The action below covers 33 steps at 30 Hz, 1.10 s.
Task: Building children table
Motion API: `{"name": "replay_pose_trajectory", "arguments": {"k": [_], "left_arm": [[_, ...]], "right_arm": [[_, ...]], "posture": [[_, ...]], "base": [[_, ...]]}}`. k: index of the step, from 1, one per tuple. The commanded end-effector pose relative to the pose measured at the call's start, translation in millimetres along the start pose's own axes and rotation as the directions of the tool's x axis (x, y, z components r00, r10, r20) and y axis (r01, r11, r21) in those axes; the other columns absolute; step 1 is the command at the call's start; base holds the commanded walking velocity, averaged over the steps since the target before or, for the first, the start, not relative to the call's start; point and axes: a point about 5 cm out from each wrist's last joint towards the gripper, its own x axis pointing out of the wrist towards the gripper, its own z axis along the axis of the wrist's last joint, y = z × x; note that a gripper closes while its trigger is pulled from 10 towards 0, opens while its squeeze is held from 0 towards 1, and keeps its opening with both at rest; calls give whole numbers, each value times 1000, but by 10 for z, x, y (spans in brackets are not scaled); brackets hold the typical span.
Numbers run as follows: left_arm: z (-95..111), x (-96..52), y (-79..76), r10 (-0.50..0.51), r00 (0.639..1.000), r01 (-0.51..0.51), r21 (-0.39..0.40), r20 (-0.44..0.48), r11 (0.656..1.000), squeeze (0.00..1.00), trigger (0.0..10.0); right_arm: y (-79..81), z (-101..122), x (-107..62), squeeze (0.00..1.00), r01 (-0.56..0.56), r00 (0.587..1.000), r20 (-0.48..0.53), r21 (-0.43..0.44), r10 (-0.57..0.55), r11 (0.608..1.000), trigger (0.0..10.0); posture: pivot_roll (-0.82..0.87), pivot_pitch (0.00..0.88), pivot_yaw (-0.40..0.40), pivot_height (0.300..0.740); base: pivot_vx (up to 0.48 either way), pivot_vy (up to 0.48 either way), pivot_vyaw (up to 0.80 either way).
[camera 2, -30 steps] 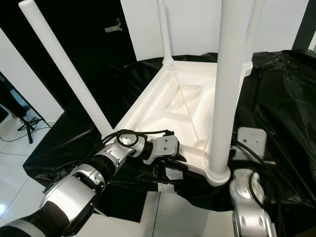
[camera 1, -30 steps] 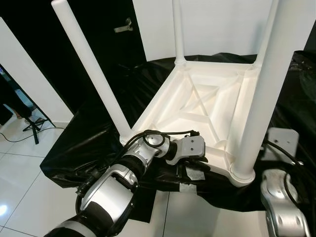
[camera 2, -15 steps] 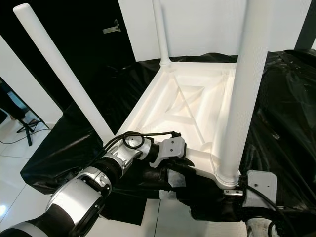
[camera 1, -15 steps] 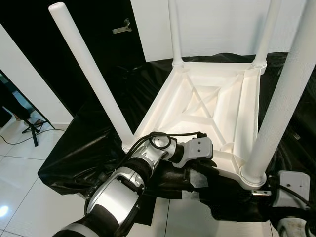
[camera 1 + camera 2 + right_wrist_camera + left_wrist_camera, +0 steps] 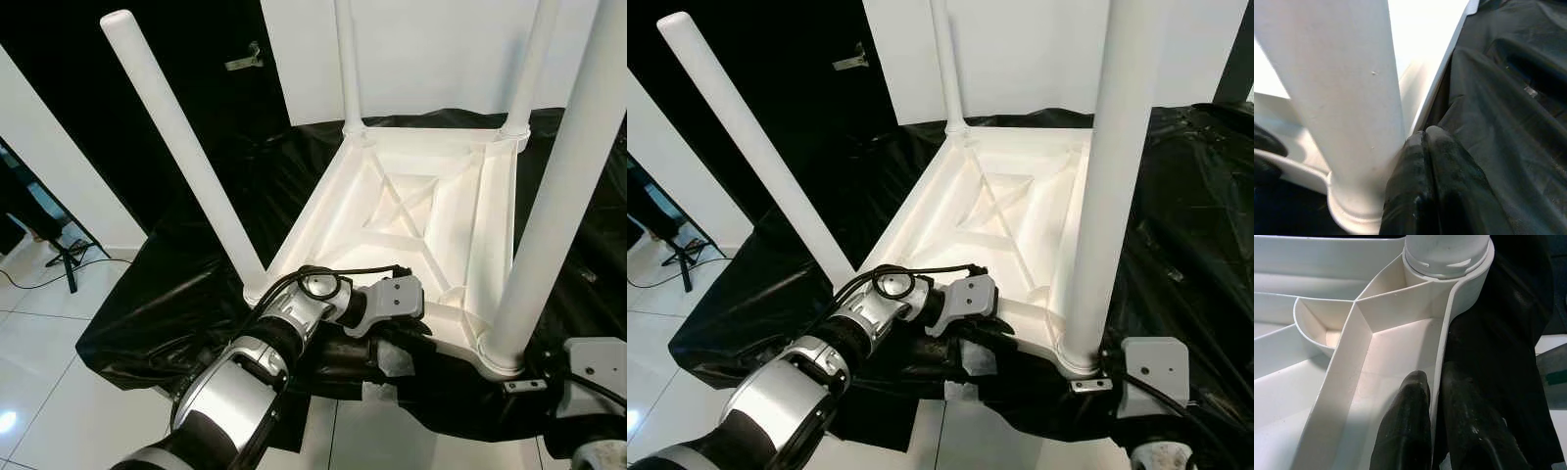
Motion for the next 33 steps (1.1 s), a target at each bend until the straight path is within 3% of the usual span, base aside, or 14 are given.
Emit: {"name": "replay_pose_trajectory", "arguments": {"k": [1, 4, 7, 8, 9, 10, 12, 17, 18, 20, 22, 27, 30, 33], "left_arm": [[-497, 60, -38, 470, 855, -503, -128, -221, 855, 0, 10000], [-491, 65, -34, 473, 854, -506, -136, -220, 852, 0, 10000], [-480, 69, -28, 473, 853, -507, -136, -218, 851, 0, 9725], [-464, 77, -20, 474, 854, -507, -135, -216, 851, 0, 9098], [-464, 77, -20, 474, 854, -507, -135, -216, 851, 0, 9098], [-405, 116, 2, 477, 854, -508, -131, -209, 852, 0, 7686], [-362, 154, 13, 479, 854, -509, -129, -205, 851, 0, 7333], [-305, 229, 10, 479, 855, -508, -131, -200, 852, 0, 7490], [-282, 252, 10, 480, 855, -508, -133, -195, 851, 0, 7961], [-258, 272, 14, 482, 856, -508, -134, -189, 851, 0, 8431], [-223, 291, 26, 492, 852, -517, -132, -182, 846, 0, 10000], [-228, 256, 66, 534, 822, -562, -129, -196, 817, 0, 10000], [-209, 148, 184, 647, 736, -675, -144, -202, 723, 0, 10000], [-204, 133, 201, 661, 723, -689, -148, -202, 709, 0, 10000]], "right_arm": [[225, 128, -40, 0, -190, 981, 62, 94, 184, 977, 10000], [281, 139, -128, 0, -307, 951, 39, 233, 306, 923, 10000], [296, 124, -152, 0, -336, 940, 30, 268, 341, 903, 10000], [299, 119, -174, 0, -359, 930, 27, 281, 366, 890, 10000], [299, 119, -174, 0, -359, 930, 27, 281, 366, 890, 10000], [289, 152, -201, 0, -401, 913, 50, 288, 405, 869, 10000], [284, 188, -203, 0, -430, 901, 72, 288, 428, 856, 10000], [284, 239, -186, 0, -458, 888, 102, 301, 449, 837, 10000], [281, 252, -170, 0, -466, 884, 109, 299, 455, 833, 10000], [266, 263, -149, 0, -467, 883, 112, 293, 456, 834, 10000], [242, 275, -81, 0, -469, 883, 121, 267, 453, 842, 10000], [210, 267, 64, 0, -455, 890, 123, 200, 438, 868, 10000], [116, 282, 229, 0, -384, 920, 120, 100, 372, 918, 10000], [100, 284, 249, 0, -374, 924, 117, 85, 363, 924, 10000]], "posture": [[-67, 0, 158, 740], [-78, 0, 162, 740], [-81, 0, 163, 740], [-81, 0, 163, 740], [-81, 0, 163, 740], [-92, 0, 163, 740], [-94, 0, 162, 740], [-98, 0, 161, 740], [-99, 0, 159, 740], [-98, 0, 157, 740], [-96, 0, 154, 740], [-82, 0, 147, 740], [-68, 0, 139, 740], [-68, 0, 139, 740]], "base": [[0, 0, 0], [0, 0, 0], [0, 0, 0], [0, 0, 0], [0, 0, 0], [0, 0, 0], [0, 0, 0], [0, 0, 0], [0, 0, 0], [0, 0, 0], [0, 0, 0], [0, 0, 0], [0, 0, 0], [0, 0, 0]]}}
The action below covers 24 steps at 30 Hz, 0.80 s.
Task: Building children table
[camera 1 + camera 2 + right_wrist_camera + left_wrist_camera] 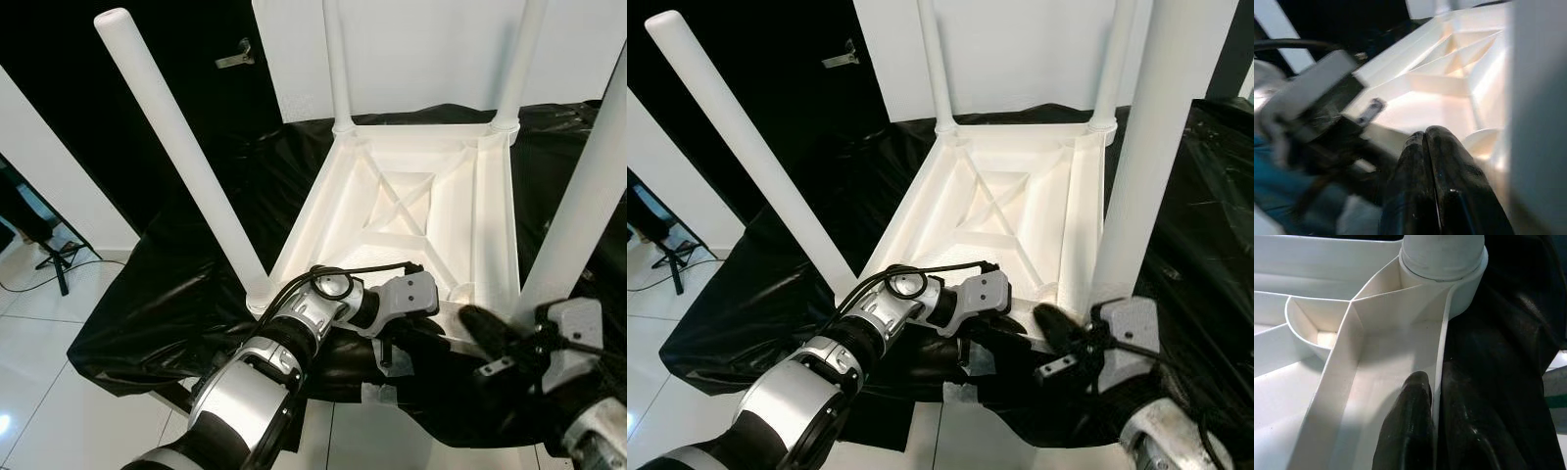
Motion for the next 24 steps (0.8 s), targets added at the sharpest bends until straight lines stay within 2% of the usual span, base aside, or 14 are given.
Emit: {"name": "replay_pose_trajectory", "arguments": {"k": [1, 3, 4, 6, 7, 8, 9, 10, 12, 13, 16, 19, 21, 24], "left_arm": [[-338, 46, 159, 667, 720, -690, -92, -191, 718, 0, 10000], [-338, 46, 159, 667, 720, -690, -92, -191, 718, 0, 10000], [-287, 4, 213, 708, 687, -726, -102, -163, 680, 0, 10000], [-287, 4, 213, 708, 687, -726, -102, -163, 680, 0, 10000], [-170, -36, 266, 739, 671, -740, -135, -67, 659, 518, 10000], [-170, -36, 266, 739, 671, -740, -135, -67, 659, 518, 10000], [-70, -76, 302, 756, 654, -741, -183, 22, 647, 1000, 10000], [-70, -76, 302, 756, 654, -741, -183, 22, 647, 1000, 10000], [104, -137, 320, 754, 627, -712, -249, 193, 656, 1000, 10000], [157, -157, 313, 748, 614, -696, -275, 252, 664, 0, 10000], [187, -172, 307, 744, 604, -686, -288, 287, 668, 0, 10000], [211, -244, 291, 751, 558, -665, -351, 353, 659, 0, 10000], [211, -244, 291, 751, 558, -665, -351, 353, 659, 0, 10000], [177, -330, 256, 760, 524, -658, -384, 385, 648, 0, 10000]], "right_arm": [[-31, -25, 15, 0, 19, 1000, -9, -20, -20, 1000, 10000], [-31, -25, 15, 0, 19, 1000, -9, -20, -20, 1000, 10000], [-70, -3, 57, 0, 48, 999, 3, -33, -48, 998, 10000], [-70, -3, 57, 0, 48, 999, 3, -33, -48, 998, 10000], [-106, 18, 110, 0, 76, 997, 16, -46, -75, 996, 10000], [-106, 18, 110, 0, 76, 997, 16, -46, -75, 996, 10000], [-128, 36, 152, 0, 97, 995, 26, -54, -95, 994, 10000], [-128, 36, 152, 0, 97, 995, 26, -54, -95, 994, 10000], [-133, 43, 203, 0, 112, 993, 32, -62, -110, 992, 10000], [-130, 40, 214, 0, 115, 993, 32, -64, -114, 991, 10000], [-128, 37, 219, 0, 118, 993, 32, -65, -116, 991, 10000], [-223, 8, 230, 0, 186, 983, 16, -101, -185, 977, 10000], [-223, 8, 230, 0, 186, 983, 16, -101, -185, 977, 10000], [-403, -36, 232, 0, 295, 953, -9, -181, -301, 938, 10000]], "posture": [[-64, 0, 137, 740], [-64, 0, 137, 740], [-61, 0, 136, 740], [-61, 0, 136, 740], [-58, 0, 135, 740], [-58, 0, 135, 740], [-57, 0, 136, 740], [-57, 0, 136, 740], [-43, 0, 131, 740], [-38, 0, 129, 740], [-38, 0, 129, 740], [-33, 0, 126, 740], [-33, 0, 126, 740], [-24, 0, 121, 740]], "base": [[0, 0, 0], [0, 0, 0], [0, 0, 0], [0, 0, 0], [0, 0, 0], [0, 0, 0], [0, 0, 0], [0, 0, 0], [0, 0, 0], [0, 0, 0], [0, 0, 0], [0, 0, 0], [0, 0, 0], [0, 0, 0]]}}
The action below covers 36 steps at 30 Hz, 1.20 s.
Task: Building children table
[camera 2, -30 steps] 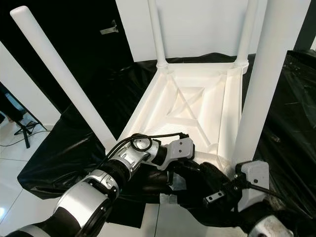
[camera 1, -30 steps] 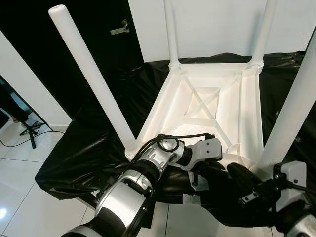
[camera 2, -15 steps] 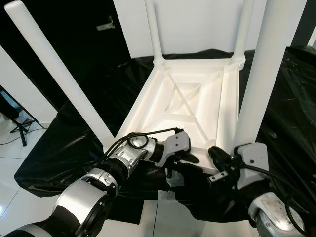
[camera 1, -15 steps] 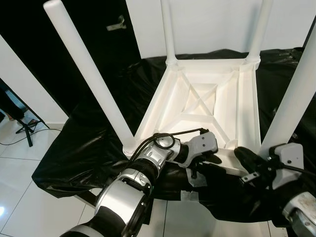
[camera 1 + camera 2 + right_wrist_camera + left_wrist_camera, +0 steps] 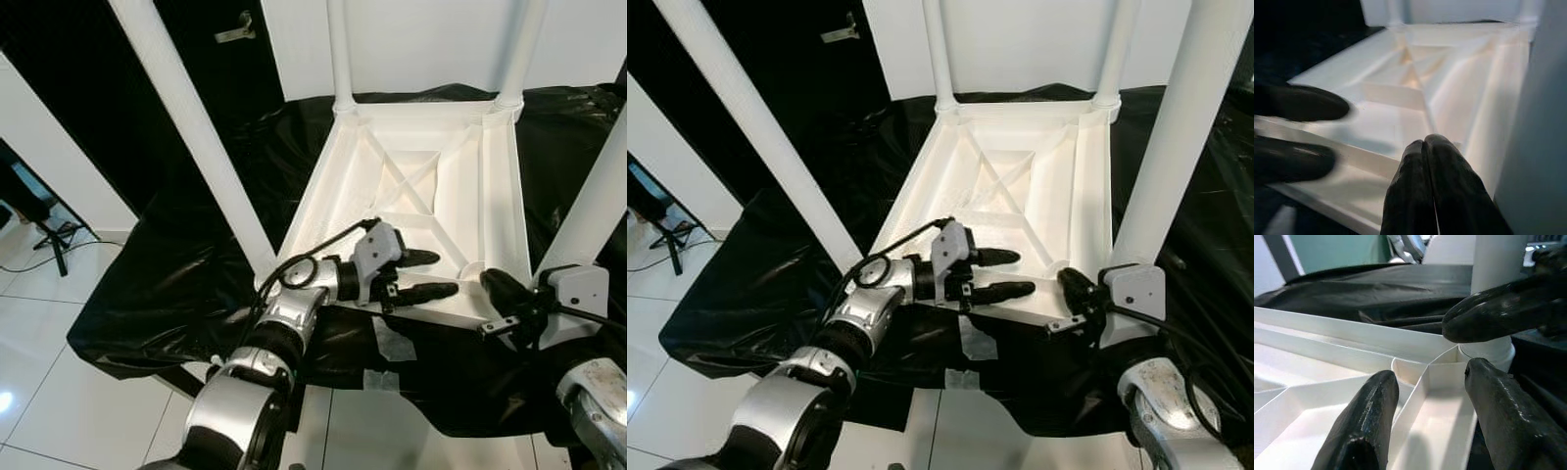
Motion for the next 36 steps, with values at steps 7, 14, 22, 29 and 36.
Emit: {"name": "replay_pose_trajectory", "arguments": {"k": [7, 14, 22, 29, 36], "left_arm": [[-227, -108, -63, 557, 831, -552, -119, 14, 826, 0, 10000], [-241, -116, -108, 560, 829, -555, -114, 7, 824, 0, 10000], [-166, -98, -125, 548, 835, -540, -121, 53, 833, 0, 10000], [9, -156, -317, 452, 868, -414, -201, 205, 888, 0, 10000], [30, -461, -453, 439, 877, -398, -214, 198, 892, 0, 10000]], "right_arm": [[-393, -121, 169, 0, 268, 955, -85, -151, -283, 952, 10000], [-540, -136, 165, 0, 381, 911, -104, -161, -399, 911, 10000], [-215, -139, 250, 0, 262, 958, -93, -110, -272, 959, 10000], [38, -82, 345, 0, 178, 982, -45, -107, -184, 978, 10000], [117, -98, 435, 0, 160, 985, -40, -124, -166, 979, 10000]], "posture": [[11, 0, 108, 740], [33, 0, 97, 740], [21, 0, 100, 740], [24, 0, 102, 740], [55, 0, 95, 740]], "base": [[0, 0, 0], [0, 0, 0], [0, 0, 0], [0, 0, 0], [0, 0, 0]]}}
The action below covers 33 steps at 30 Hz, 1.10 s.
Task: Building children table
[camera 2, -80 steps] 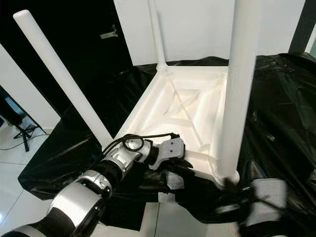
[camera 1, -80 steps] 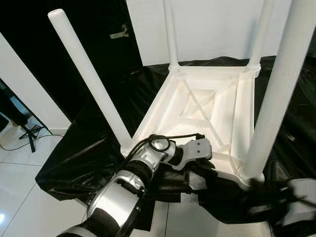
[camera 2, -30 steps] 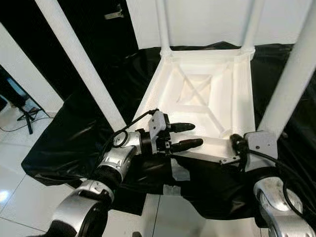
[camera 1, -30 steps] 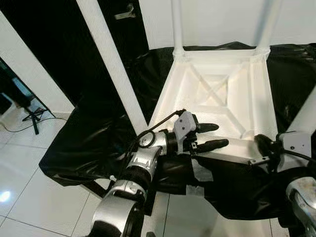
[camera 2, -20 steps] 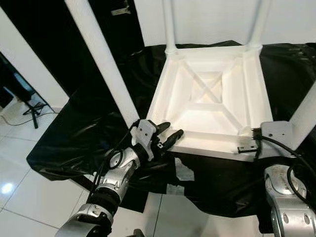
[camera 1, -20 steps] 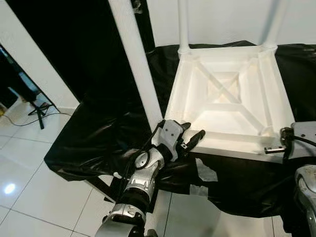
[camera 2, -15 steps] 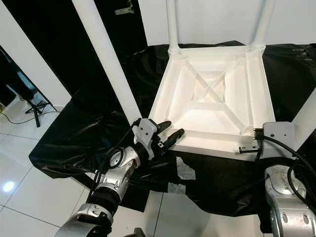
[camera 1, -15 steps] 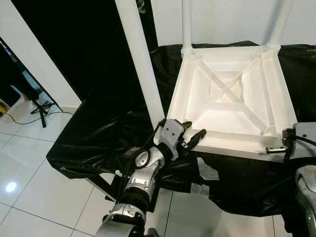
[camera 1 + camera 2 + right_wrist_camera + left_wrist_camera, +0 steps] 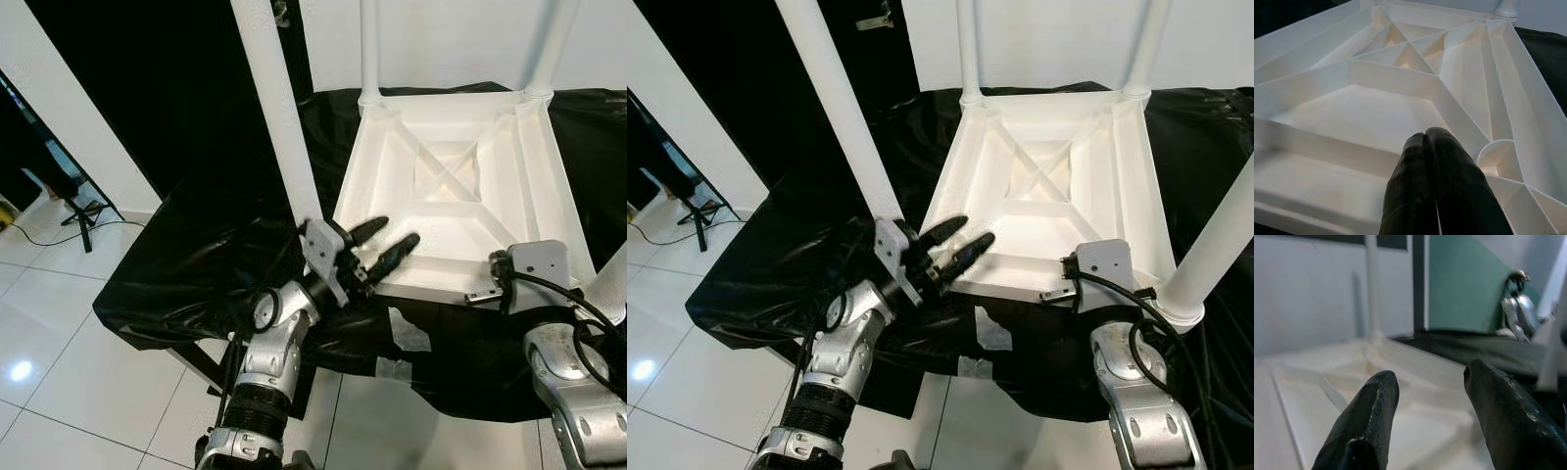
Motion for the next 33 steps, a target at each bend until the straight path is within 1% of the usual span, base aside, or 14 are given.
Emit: {"name": "replay_pose_trajectory", "arguments": {"k": [1, 6, 7, 10, 14, 21, 24, 25, 26, 28, 30, 31, 32, 33], "left_arm": [[-235, -270, -190, -25, 997, 18, -102, -70, 995, 0, 10000], [-201, -396, -187, -12, 996, 3, -95, -91, 995, 0, 10000], [-189, -503, -176, 56, 993, -67, -103, -109, 992, 0, 10000], [-179, -604, -179, 111, 986, -124, -109, -125, 986, 0, 10000], [-180, -781, -141, 185, 969, -202, -92, -165, 975, 0, 10000], [-196, -868, -28, 303, 933, -313, -26, -195, 949, 0, 10000], [-157, -853, 192, 492, 856, -481, 106, -158, 870, 0, 10000], [-157, -853, 192, 492, 856, -481, 106, -158, 870, 0, 10000], [-136, -855, 272, 563, 815, -544, 153, -141, 825, 0, 10000], [-126, -867, 334, 617, 776, -592, 185, -131, 784, 0, 10000], [-126, -867, 334, 617, 776, -592, 185, -131, 784, 0, 10000], [-118, -879, 423, 704, 701, -677, 205, -116, 707, 0, 10000], [-118, -879, 423, 704, 701, -677, 205, -116, 707, 0, 10000], [-117, -859, 456, 739, 665, -714, 199, -109, 671, 0, 10000]], "right_arm": [[49, 4, 27, 0, -16, 1000, 8, -8, 16, 1000, 10000], [77, 17, 75, 0, -42, 999, 21, -40, 43, 998, 10000], [97, 49, 109, 0, -71, 996, 46, -147, 79, 987, 10000], [107, 72, 128, 0, -91, 992, 64, -240, 110, 967, 10000], [120, 92, 157, 0, -106, 988, 77, -279, 132, 954, 10000], [153, 98, 175, 0, -121, 985, 83, -287, 150, 950, 10000], [130, 38, 135, 0, -72, 994, 70, -177, 86, 982, 10000], [130, 38, 135, 0, -72, 994, 70, -177, 86, 982, 10000], [96, -18, 90, 0, -10, 998, 66, -57, 13, 998, 10000], [68, -77, 36, 0, 48, 997, 63, 46, -51, 998, 10000], [68, -77, 36, 0, 48, 997, 63, 46, -51, 998, 10000], [36, -177, -45, 0, 132, 987, 63, 191, -146, 973, 10000], [36, -177, -45, 0, 132, 987, 63, 191, -146, 973, 10000], [24, -213, -66, 0, 160, 980, 76, 242, -183, 957, 10000]], "posture": [[55, 0, 95, 740], [78, 0, 89, 740], [95, 0, 82, 740], [106, 0, 76, 740], [122, 0, 63, 740], [126, 0, 59, 740], [132, 0, 52, 740], [132, 0, 52, 740], [127, 0, 57, 740], [120, 0, 61, 740], [120, 0, 61, 740], [106, 0, 73, 740], [106, 0, 73, 740], [102, 0, 79, 740]], "base": [[0, 0, 0], [0, 0, 0], [0, 0, 0], [0, 0, 0], [0, 0, 0], [0, 0, 0], [0, 0, 0], [0, 0, 0], [0, 0, 0], [0, 0, 0], [0, 0, 0], [0, 0, 0], [0, 0, 0], [0, 0, 0]]}}
